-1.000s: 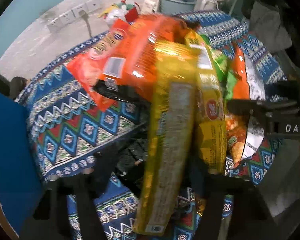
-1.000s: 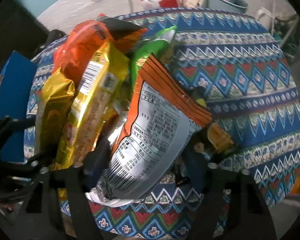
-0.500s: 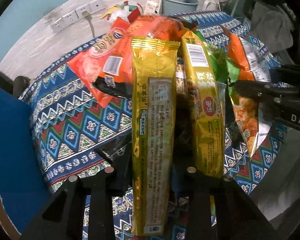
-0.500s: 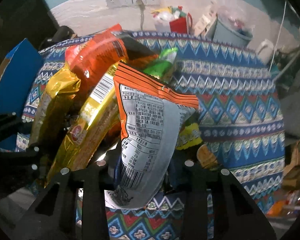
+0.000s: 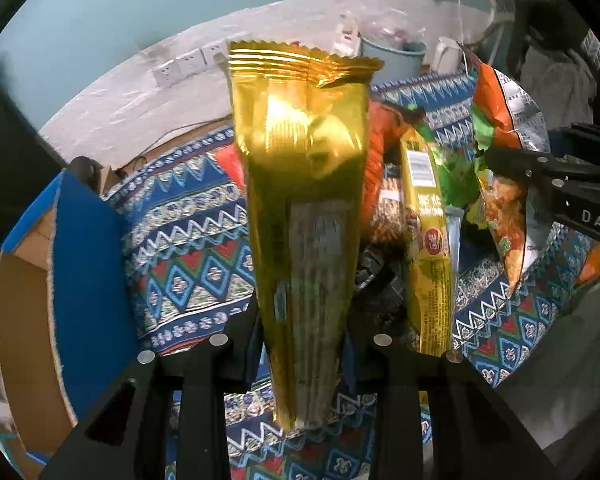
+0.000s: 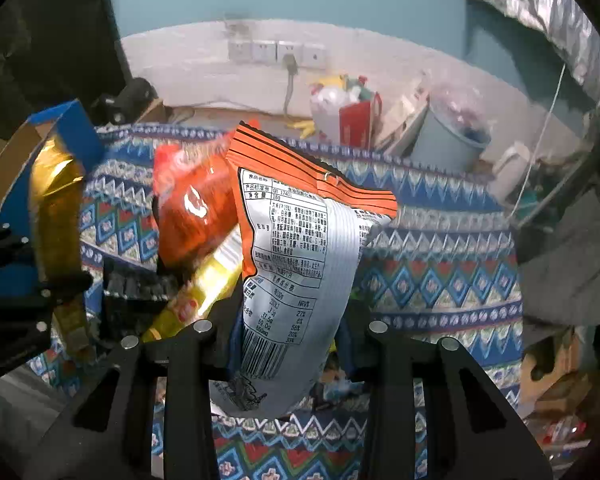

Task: Organize snacks
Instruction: 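Lift both held snacks and carry them over the cardboard box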

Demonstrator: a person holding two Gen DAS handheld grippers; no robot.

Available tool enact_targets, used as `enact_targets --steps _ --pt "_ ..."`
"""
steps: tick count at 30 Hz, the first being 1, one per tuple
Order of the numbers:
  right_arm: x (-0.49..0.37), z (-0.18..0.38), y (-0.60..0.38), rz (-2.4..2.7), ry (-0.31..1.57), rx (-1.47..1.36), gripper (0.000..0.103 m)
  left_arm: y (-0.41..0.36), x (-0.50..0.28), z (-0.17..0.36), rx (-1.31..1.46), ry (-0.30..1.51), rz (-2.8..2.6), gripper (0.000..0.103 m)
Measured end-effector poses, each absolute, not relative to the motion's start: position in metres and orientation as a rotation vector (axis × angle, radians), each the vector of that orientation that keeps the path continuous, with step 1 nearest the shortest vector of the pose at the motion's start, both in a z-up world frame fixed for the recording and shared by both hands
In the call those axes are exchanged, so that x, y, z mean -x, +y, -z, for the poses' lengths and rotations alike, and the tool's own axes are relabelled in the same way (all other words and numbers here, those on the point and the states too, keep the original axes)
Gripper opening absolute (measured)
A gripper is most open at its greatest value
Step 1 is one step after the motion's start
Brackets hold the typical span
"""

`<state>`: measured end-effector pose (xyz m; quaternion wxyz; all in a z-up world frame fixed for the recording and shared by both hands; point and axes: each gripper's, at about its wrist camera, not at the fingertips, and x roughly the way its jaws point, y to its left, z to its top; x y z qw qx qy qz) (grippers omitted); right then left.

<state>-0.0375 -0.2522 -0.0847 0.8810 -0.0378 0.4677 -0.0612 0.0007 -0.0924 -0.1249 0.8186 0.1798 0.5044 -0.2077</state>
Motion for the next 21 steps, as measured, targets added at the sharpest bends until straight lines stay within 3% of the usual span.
enact_targets --steps 21 --pt "0.010 0.039 -0.185 0.023 0.863 0.149 0.036 -0.027 0.003 0.062 -0.256 0.922 0.346 0.033"
